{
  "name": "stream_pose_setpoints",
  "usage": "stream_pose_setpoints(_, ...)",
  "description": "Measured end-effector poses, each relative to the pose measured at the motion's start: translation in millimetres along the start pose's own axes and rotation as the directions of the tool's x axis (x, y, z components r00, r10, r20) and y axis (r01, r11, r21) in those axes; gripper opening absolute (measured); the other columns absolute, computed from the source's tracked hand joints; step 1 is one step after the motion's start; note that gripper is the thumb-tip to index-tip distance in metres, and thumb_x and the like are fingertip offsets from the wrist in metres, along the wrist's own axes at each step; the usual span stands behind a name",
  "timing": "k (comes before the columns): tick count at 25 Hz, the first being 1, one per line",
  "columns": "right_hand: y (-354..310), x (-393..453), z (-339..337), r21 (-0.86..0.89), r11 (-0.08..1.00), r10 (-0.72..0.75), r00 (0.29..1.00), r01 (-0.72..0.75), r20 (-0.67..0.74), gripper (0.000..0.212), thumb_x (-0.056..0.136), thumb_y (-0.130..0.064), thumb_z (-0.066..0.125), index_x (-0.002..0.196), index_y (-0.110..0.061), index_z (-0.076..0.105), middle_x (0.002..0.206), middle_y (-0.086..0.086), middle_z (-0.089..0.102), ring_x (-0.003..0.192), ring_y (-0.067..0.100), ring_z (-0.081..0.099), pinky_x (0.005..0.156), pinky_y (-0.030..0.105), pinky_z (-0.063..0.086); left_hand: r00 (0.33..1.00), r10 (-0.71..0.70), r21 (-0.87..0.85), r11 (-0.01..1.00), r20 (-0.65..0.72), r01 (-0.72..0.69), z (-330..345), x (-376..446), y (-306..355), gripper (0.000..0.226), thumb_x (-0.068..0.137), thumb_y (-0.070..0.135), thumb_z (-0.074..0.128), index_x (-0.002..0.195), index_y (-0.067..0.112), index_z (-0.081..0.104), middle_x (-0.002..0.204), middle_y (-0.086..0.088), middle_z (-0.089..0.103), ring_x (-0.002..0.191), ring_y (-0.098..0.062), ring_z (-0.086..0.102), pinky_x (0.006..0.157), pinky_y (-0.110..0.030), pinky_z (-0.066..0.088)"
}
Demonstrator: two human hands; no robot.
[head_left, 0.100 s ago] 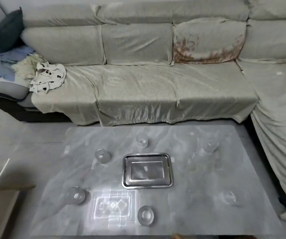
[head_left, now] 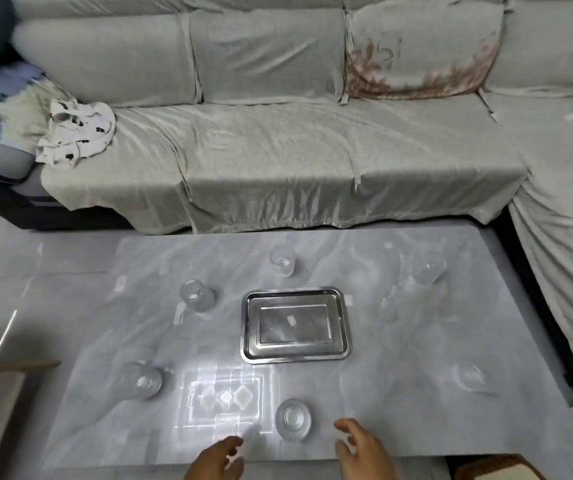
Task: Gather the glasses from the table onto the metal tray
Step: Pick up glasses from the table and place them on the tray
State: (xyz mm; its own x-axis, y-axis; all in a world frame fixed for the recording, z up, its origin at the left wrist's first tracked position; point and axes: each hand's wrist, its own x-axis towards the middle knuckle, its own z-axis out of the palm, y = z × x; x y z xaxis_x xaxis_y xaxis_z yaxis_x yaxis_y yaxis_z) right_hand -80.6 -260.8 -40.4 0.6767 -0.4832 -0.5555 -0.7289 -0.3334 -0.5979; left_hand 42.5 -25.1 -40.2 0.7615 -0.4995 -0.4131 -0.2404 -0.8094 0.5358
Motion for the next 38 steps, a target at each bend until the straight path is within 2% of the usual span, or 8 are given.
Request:
stream_pose_setpoints(6,86.8,127.3,85.8,-0.315,0.923,-0.269,0.956,0.221,-0.118,0.056,0.092,-0.020,0.054,0.145,-0.014,0.041,0.158,0.002,0.028,0.147,0.020,0.024,0.118,0.026,0.015,0.969,0.217,0.204,0.960,-0.118,-0.190,115.9,122.8,-58.1,0.055,0.091,0.032,0.036,0.136,0.002,0.049,0.146,-0.016,0.047,0.137,-0.030,0.041,0.113,-0.036,0.030)
stream_pose_setpoints(9,128.3,150.0,119.1,-0.446,0.842,-0.430,0.876,0.302,-0.218,0.051,0.094,-0.029,0.046,0.142,-0.012,0.048,0.155,0.005,0.035,0.145,0.026,0.029,0.117,0.034,0.018,0.925,0.227,0.222,0.961,-0.304,-0.164,160.0,146.1,-100.0,0.058,0.096,0.029,0.039,0.150,0.017,0.021,0.159,0.001,0.010,0.148,-0.015,0.001,0.118,-0.028,-0.003)
stream_pose_setpoints(14,150.8,159.9,149.1,-0.566,0.753,-0.593,0.717,0.335,-0.366,0.055,0.094,-0.038,0.031,0.135,-0.012,0.056,0.146,0.008,0.051,0.138,0.025,0.040,0.113,0.036,0.019,0.849,0.333,0.350,0.917,-0.411,-0.190,194.1,152.1,-128.7,0.058,0.097,0.041,0.027,0.152,0.026,0.014,0.160,0.007,0.008,0.148,-0.009,-0.003,0.117,-0.029,-0.003)
stream_pose_setpoints(18,145.6,151.0,149.2,-0.602,0.757,-0.529,0.779,0.255,-0.337,0.060,0.095,-0.042,0.019,0.151,-0.023,0.028,0.162,-0.001,0.022,0.149,0.017,0.016,0.121,0.027,0.003,0.857,0.315,0.342,0.923,-0.408,-0.176,192.8,141.3,-122.6,0.058,0.097,0.048,0.014,0.150,0.030,-0.001,0.158,0.012,-0.008,0.144,-0.003,-0.018,0.115,-0.025,-0.013)
stream_pose_setpoints(24,140.7,123.4,136.6,-0.426,0.831,-0.479,0.848,0.357,-0.225,0.066,0.093,-0.044,0.035,0.154,-0.027,0.016,0.165,-0.004,0.003,0.151,0.015,-0.003,0.120,0.032,-0.006,0.909,0.268,0.317,0.934,-0.320,-0.163,183.7,109.6,-104.8,0.059,0.099,0.041,0.023,0.153,0.018,0.012,0.163,-0.002,0.005,0.149,-0.018,0.001,0.119,-0.033,0.002)
stream_pose_setpoints(29,129.8,113.5,139.3,-0.292,0.894,-0.406,0.891,0.341,-0.203,0.090,0.066,-0.059,0.055,0.147,-0.032,0.030,0.156,-0.004,0.034,0.147,0.022,0.023,0.118,0.038,0.016,0.923,0.256,0.319,0.934,-0.287,-0.160,156.5,110.1,-105.1,0.050,0.088,0.046,0.041,0.134,0.026,0.051,0.146,0.003,0.048,0.132,-0.020,0.046,0.104,-0.033,0.038)
stream_pose_setpoints(32,102.9,111.4,151.0,-0.109,0.894,-0.449,0.869,0.435,-0.207,0.092,0.053,-0.050,0.063,0.139,-0.037,0.035,0.129,-0.014,0.056,0.120,0.025,0.052,0.095,0.029,0.037,0.884,0.147,0.027,0.988,-0.443,-0.150,135.1,126.6,-99.9,0.027,0.083,0.036,0.052,0.103,0.026,0.067,0.101,0.004,0.072,0.090,-0.017,0.066,0.078,-0.033,0.052)
stream_pose_setpoints(38,69.2,137.6,127.6,0.279,0.854,-0.437,0.896,0.439,-0.075,0.073,0.043,-0.024,0.089,0.106,-0.044,0.058,0.106,-0.010,0.072,0.100,0.011,0.067,0.085,0.025,0.053,0.838,-0.215,-0.484,0.872,-0.502,-0.066,95.4,213.6,-90.1,0.034,0.085,0.020,0.062,0.119,0.015,0.062,0.093,-0.002,0.067,0.087,-0.022,0.062,0.081,-0.034,0.048)
